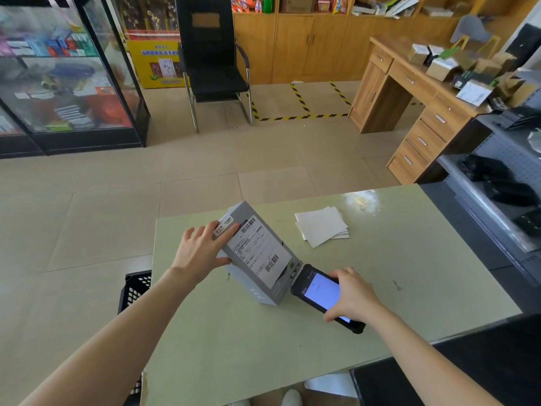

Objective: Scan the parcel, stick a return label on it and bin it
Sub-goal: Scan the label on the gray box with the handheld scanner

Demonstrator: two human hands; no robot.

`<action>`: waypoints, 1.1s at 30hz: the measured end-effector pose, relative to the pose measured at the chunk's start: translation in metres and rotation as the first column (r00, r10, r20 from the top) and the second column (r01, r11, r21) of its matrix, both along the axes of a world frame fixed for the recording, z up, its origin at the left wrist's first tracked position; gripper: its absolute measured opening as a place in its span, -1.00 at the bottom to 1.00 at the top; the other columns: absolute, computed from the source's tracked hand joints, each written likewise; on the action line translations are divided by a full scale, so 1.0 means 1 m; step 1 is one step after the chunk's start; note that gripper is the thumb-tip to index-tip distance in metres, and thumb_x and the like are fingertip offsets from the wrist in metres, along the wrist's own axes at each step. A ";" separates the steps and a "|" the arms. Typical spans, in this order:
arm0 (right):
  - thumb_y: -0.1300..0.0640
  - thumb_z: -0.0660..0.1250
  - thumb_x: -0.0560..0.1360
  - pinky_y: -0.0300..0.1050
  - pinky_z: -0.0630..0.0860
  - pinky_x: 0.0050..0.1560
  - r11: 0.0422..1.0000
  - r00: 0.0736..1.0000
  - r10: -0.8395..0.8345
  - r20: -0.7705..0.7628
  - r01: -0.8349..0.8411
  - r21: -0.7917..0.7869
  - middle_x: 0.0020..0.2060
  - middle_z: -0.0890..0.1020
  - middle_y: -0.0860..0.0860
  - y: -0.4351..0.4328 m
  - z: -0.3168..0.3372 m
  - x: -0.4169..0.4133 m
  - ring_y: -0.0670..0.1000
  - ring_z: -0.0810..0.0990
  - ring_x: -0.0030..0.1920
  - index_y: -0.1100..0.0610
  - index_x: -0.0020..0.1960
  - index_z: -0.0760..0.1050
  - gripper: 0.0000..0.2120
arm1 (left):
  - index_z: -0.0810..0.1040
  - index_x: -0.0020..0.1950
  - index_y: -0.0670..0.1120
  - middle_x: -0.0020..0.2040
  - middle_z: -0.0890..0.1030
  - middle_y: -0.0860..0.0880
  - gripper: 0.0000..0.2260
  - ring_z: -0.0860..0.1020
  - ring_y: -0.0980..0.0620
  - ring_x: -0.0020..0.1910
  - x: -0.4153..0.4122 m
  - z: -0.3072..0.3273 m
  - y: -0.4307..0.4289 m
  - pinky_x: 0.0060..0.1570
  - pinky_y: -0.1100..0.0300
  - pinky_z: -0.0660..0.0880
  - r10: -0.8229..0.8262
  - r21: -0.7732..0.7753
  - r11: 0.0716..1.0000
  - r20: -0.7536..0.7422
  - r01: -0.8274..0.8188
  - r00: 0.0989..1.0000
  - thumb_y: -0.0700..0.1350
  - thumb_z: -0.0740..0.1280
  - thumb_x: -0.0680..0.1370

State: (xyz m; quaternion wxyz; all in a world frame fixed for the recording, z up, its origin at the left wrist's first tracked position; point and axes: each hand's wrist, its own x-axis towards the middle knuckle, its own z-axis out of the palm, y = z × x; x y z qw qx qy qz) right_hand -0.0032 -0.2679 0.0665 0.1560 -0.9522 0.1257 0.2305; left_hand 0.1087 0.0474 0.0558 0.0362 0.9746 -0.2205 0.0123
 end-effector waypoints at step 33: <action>0.13 0.57 0.16 0.07 0.53 0.01 0.835 0.834 -0.549 0.052 0.546 0.062 0.09 0.41 0.16 -0.062 -0.112 0.010 0.18 0.45 0.08 0.23 0.09 0.43 -0.42 | 0.25 0.44 0.24 0.05 0.41 -0.05 -0.36 0.42 -0.07 -0.03 0.062 -0.062 -0.026 -0.07 0.15 0.34 0.077 -0.334 0.877 -0.609 -0.344 0.789 -0.05 0.46 0.46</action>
